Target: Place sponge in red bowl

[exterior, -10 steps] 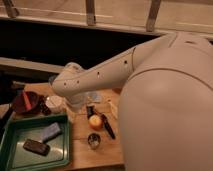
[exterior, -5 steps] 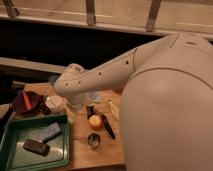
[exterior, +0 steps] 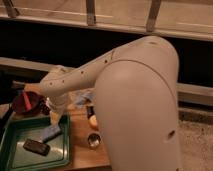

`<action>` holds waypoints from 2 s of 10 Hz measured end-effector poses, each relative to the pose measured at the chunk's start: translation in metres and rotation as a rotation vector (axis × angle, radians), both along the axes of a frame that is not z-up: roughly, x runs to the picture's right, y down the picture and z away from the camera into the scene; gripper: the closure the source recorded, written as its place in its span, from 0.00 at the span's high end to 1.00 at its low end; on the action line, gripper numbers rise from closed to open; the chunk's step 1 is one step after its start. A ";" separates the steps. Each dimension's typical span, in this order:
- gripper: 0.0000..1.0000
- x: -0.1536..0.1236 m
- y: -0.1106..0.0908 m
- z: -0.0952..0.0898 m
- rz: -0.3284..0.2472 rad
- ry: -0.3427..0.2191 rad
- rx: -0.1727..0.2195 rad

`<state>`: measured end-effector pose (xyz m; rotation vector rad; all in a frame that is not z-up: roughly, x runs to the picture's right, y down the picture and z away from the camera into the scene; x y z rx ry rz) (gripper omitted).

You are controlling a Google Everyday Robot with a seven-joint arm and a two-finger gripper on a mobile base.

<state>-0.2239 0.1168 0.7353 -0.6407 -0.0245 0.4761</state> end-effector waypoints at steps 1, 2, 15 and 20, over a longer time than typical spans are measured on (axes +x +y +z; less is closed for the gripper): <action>0.80 -0.023 0.010 -0.004 -0.049 -0.061 -0.011; 0.80 -0.035 0.018 -0.008 -0.086 -0.107 -0.019; 0.80 -0.080 0.083 -0.008 -0.415 -0.458 -0.091; 0.80 -0.066 0.093 0.005 -0.486 -0.504 -0.101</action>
